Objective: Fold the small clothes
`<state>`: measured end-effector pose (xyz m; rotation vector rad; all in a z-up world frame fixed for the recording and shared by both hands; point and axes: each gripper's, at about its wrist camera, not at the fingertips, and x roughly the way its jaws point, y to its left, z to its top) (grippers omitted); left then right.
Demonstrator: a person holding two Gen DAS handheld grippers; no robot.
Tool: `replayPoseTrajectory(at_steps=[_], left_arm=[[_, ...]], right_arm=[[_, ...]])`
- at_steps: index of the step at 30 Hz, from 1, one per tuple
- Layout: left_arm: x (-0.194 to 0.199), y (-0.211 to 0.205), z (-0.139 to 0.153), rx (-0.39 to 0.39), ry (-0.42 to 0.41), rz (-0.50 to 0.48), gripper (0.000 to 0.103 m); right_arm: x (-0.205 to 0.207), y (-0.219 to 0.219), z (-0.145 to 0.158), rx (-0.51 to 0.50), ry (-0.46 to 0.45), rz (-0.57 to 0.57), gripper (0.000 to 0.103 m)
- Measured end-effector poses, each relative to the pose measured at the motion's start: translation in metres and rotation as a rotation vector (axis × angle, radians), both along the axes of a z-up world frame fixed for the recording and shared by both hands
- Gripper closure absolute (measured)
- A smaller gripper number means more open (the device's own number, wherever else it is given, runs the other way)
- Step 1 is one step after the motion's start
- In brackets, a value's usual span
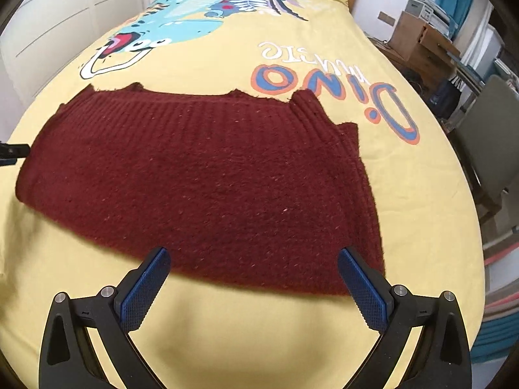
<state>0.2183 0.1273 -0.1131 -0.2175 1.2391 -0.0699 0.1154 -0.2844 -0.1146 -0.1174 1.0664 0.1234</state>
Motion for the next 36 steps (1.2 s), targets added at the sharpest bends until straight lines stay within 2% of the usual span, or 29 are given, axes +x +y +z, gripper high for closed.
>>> replayPoseTrajectory(at_steps=[4,8,10,15,17,20,22,23,24,25,30,36], left_arm=[[0.003,0.018,-0.026,-0.057,0.067,0.020,0.002],[0.007,0.021,-0.042,-0.128,0.085,0.034,0.002],[0.008,0.020,-0.046,-0.134,0.082,0.042,0.002],[0.004,0.002,-0.050,-0.144,0.088,-0.037,0.003],[0.002,-0.005,-0.050,-0.145,0.092,-0.067,0.008],[-0.004,-0.014,-0.050,-0.141,0.093,-0.079,0.023],[-0.002,-0.017,-0.047,-0.158,0.096,-0.087,0.043],[-0.002,-0.017,-0.046,-0.174,0.102,-0.088,0.049],[-0.001,-0.019,-0.045,-0.192,0.108,-0.089,0.063],[-0.002,-0.019,-0.043,-0.209,0.121,-0.085,0.069],[-0.001,-0.031,-0.025,-0.163,0.111,-0.101,0.075],[-0.004,-0.046,0.023,-0.173,0.075,-0.129,0.076]], right_arm=[[-0.007,0.006,-0.008,-0.006,0.032,0.021,0.000],[-0.008,0.000,-0.017,0.002,0.056,0.000,0.000],[-0.009,-0.003,-0.021,0.007,0.070,-0.016,0.000],[-0.009,-0.010,-0.027,-0.017,0.095,-0.044,0.000],[-0.009,-0.014,-0.028,-0.016,0.101,-0.054,0.000],[-0.010,-0.021,-0.028,-0.013,0.109,-0.072,0.000],[-0.010,-0.025,-0.029,-0.006,0.112,-0.083,0.000],[-0.010,-0.028,-0.028,-0.003,0.113,-0.089,0.000],[-0.010,-0.030,-0.028,-0.002,0.114,-0.093,0.000],[-0.011,-0.032,-0.029,-0.001,0.115,-0.097,0.000],[-0.015,-0.042,-0.027,0.011,0.116,-0.113,0.000],[-0.019,-0.061,-0.022,0.044,0.102,-0.138,0.000]])
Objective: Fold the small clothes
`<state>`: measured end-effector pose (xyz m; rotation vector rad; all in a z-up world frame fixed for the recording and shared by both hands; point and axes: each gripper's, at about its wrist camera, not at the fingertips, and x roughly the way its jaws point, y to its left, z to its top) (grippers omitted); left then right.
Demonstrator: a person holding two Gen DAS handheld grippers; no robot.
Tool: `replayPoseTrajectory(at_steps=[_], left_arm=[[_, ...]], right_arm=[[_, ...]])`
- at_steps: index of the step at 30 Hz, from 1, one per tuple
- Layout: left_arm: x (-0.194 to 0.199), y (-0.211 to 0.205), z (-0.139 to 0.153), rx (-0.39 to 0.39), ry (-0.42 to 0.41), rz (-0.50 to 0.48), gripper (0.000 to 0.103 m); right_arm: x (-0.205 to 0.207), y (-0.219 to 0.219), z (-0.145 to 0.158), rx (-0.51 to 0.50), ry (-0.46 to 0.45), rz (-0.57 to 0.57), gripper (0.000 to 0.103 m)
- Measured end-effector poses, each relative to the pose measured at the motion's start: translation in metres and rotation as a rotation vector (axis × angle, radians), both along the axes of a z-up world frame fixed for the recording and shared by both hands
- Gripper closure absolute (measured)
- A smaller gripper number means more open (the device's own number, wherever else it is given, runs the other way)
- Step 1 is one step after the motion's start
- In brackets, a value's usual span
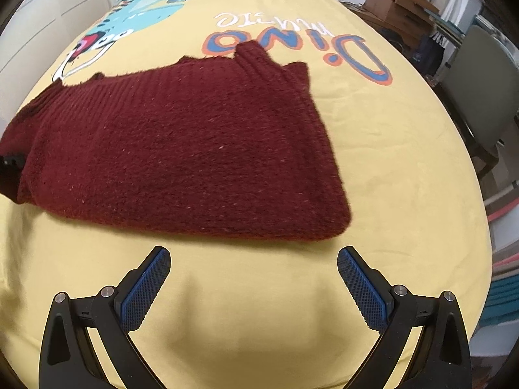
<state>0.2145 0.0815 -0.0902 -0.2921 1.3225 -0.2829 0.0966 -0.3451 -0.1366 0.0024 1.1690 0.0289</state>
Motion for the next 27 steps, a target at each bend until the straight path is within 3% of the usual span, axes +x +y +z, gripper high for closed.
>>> replayPoseTrajectory(at_steps=[6,11,14,18,23,27], left_arm=[[0.012,-0.040,0.048,0.002,-0.050,-0.041,0.076],[0.020,-0.106,0.080,0.045,-0.103,-0.137,0.076],[0.027,-0.160,0.084,0.070,-0.126,-0.204,0.076],[0.028,-0.233,0.076,0.117,-0.132,-0.305,0.076],[0.019,-0.300,0.040,0.127,-0.095,-0.378,0.077],[0.010,-0.331,0.004,0.244,-0.077,-0.411,0.076]], right_arm=[[-0.004,-0.022,0.012,0.041,-0.035,-0.031,0.000],[-0.010,-0.047,0.020,0.063,-0.061,-0.064,0.000],[-0.013,-0.064,0.026,0.068,-0.072,-0.096,0.000],[-0.020,-0.092,0.034,0.074,-0.089,-0.147,0.000],[-0.026,-0.113,0.035,0.085,-0.091,-0.186,0.000],[-0.034,-0.119,0.026,0.089,-0.064,-0.197,0.000]])
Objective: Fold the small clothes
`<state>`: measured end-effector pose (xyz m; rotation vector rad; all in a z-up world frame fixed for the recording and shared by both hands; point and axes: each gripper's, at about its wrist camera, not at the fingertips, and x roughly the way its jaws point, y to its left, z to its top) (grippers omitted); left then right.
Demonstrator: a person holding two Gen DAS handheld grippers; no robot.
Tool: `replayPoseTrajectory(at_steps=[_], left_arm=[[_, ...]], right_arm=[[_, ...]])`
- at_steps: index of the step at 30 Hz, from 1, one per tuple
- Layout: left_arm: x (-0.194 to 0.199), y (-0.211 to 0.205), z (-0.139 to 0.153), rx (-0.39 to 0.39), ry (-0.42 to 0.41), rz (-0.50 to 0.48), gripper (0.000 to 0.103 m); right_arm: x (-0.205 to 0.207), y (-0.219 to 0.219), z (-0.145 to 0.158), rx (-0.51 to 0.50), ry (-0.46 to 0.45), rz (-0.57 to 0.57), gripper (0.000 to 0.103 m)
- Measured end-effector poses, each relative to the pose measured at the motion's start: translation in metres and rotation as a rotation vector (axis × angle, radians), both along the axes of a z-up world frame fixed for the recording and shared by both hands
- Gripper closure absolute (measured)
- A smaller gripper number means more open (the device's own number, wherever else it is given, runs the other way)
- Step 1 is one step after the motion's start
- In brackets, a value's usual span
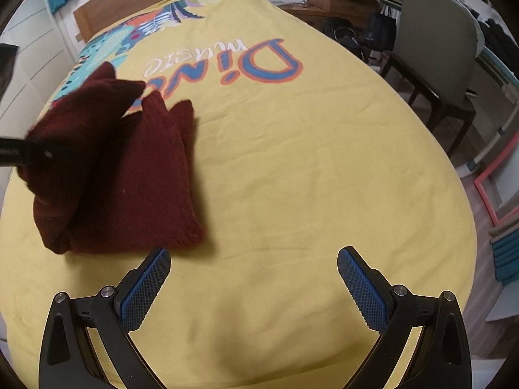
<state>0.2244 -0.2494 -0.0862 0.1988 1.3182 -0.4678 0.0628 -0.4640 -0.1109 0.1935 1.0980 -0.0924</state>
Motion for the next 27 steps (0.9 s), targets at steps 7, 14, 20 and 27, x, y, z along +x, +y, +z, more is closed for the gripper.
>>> replayPoseTrajectory(at_steps=[7,14,20,27], left_arm=[[-0.002,-0.005,-0.018,0.071,-0.013,0.039,0.065],[-0.003,-0.008,-0.004,0.054,-0.014,0.049,0.033],[-0.007,0.002,0.020,0.029,-0.029,0.055,0.008],[-0.012,0.044,0.053,-0.062,-0.071,0.076,0.001]], right_arm=[[-0.006,-0.002,-0.018,0.024,0.039,-0.004,0.000],[-0.008,-0.001,-0.024,0.042,0.058,-0.005,0.000],[-0.007,-0.003,-0.019,0.048,0.055,-0.014,0.000],[0.002,0.005,-0.007,0.075,0.030,0.020,0.000]])
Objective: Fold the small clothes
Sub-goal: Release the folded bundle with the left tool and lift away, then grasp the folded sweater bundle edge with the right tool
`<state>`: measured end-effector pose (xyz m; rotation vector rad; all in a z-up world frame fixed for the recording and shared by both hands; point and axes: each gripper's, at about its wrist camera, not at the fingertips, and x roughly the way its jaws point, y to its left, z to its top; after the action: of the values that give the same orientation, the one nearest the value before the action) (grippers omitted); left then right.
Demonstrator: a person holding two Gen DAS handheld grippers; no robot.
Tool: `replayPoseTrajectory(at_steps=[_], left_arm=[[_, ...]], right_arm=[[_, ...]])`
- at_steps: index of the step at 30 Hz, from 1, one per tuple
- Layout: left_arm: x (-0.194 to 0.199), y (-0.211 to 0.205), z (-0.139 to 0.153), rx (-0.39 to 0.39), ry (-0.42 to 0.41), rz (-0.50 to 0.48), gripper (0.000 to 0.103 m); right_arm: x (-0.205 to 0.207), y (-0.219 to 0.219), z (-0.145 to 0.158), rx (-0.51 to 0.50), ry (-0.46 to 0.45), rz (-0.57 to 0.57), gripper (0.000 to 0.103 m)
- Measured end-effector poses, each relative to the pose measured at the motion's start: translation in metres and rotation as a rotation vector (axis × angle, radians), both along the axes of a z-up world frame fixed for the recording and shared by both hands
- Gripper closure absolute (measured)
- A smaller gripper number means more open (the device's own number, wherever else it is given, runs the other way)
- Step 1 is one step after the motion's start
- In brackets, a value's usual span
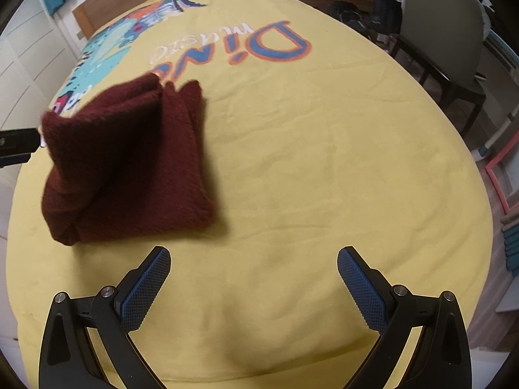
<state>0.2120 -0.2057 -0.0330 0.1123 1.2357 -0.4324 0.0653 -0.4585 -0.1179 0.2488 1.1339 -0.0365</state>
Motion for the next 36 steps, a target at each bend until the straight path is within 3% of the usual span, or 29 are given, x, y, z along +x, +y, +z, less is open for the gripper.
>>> replayPoseTrajectory(at_steps=[5,14,16,21,26,27,30,36], left_arm=[[-0.001,0.048,0.006,-0.004,-0.010,0.073,0.001],[-0.012,0.114,-0.017,-0.014,0.027,0.148,0.001],[-0.015,0.120,-0.022,-0.020,0.034,0.149,0.001],[-0.019,0.128,-0.035,-0.025,0.036,0.147,0.001],[-0.019,0.133,-0.045,-0.027,0.050,0.146,0.001],[-0.019,0.133,-0.047,-0.025,0.054,0.142,0.001],[-0.018,0.133,-0.052,-0.019,0.059,0.139,0.001],[-0.020,0.131,-0.056,-0.025,0.072,0.136,0.001]], right_arm=[[0.025,0.015,0.028,0.020,-0.028,0.051,0.000],[0.104,0.064,0.082,0.039,-0.009,0.187,0.003],[0.125,0.078,0.085,0.068,0.022,0.230,0.009],[0.165,0.115,0.062,0.092,0.182,0.319,0.036],[0.174,0.123,0.018,0.118,0.329,0.321,0.046],[0.173,0.121,0.013,0.140,0.339,0.316,0.056],[0.166,0.114,-0.001,0.217,0.361,0.303,0.069],[0.154,0.093,-0.003,0.237,0.308,0.247,0.087]])
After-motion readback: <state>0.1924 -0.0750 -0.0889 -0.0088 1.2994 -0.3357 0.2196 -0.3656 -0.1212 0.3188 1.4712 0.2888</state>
